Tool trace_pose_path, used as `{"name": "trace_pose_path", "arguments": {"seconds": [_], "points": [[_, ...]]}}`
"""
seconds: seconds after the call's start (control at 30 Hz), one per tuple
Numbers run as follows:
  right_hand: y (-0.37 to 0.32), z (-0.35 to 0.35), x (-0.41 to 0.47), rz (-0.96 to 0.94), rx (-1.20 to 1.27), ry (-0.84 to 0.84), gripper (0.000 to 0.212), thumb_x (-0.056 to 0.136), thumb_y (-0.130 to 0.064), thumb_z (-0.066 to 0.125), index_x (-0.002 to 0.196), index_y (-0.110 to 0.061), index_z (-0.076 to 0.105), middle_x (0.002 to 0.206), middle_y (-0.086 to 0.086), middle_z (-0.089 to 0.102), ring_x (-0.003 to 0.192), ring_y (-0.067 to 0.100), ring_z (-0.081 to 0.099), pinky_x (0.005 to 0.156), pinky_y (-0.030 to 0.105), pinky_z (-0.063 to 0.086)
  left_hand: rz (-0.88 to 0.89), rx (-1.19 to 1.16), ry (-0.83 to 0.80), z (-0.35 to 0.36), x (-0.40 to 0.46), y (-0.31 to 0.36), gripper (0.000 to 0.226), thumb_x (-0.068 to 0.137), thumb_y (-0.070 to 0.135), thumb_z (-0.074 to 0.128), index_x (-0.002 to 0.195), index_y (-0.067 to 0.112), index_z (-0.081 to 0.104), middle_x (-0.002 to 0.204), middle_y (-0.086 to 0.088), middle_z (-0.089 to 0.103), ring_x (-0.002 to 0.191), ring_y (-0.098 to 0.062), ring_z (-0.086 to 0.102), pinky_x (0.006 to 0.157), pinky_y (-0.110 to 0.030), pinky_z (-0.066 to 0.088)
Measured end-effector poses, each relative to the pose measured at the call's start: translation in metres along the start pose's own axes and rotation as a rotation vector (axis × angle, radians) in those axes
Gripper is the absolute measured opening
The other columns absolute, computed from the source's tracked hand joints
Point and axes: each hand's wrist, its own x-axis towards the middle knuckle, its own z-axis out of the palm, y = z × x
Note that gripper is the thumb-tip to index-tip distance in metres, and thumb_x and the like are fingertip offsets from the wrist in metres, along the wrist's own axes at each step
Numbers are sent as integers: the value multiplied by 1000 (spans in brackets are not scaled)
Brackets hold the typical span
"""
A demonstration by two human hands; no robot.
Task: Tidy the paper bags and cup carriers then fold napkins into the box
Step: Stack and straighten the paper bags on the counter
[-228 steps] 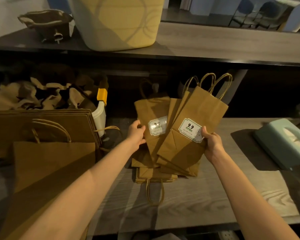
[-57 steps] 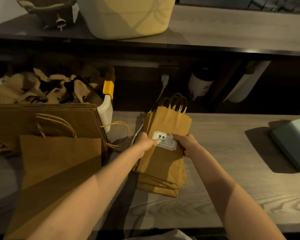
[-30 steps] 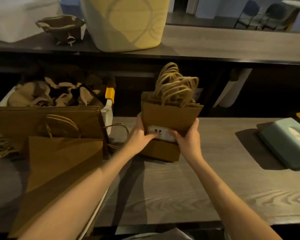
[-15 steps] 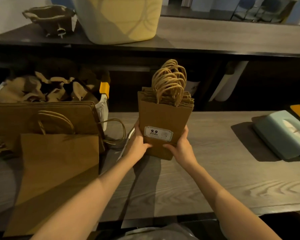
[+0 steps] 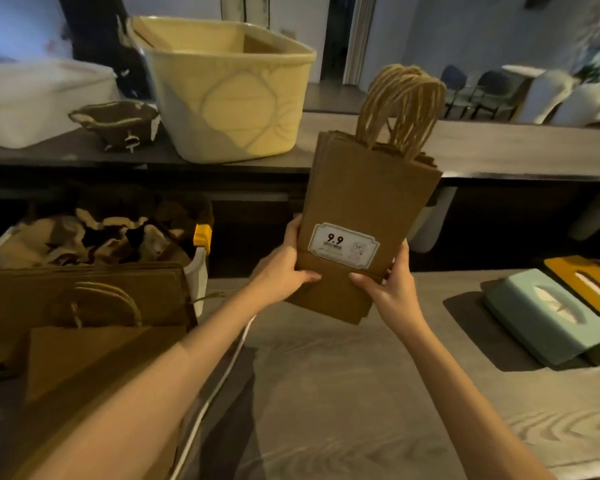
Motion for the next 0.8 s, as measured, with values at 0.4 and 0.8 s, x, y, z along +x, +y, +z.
{"name": "trace_pose_path", "arguments": {"seconds": [0.4,0.8], "points": [[-88,-53,112,16,42,-41,58,86,-22,66,137,-17,39,119,-6,54,109,12,53,87,26,47,109,-137,67,-58,84,92,81,84,25,67,147,27,16,141,4,43,128,-18,42,106,-39,36],[-128,-41,190,383,24,-72,44,90,-29,62,120,3,53,100,7,61,81,19,58,71,30,46,-155,-322,180,-76,136,106,54,88,33,62,130,7,41,130,-8,51,117,-25,50,82,-32,44]]}}
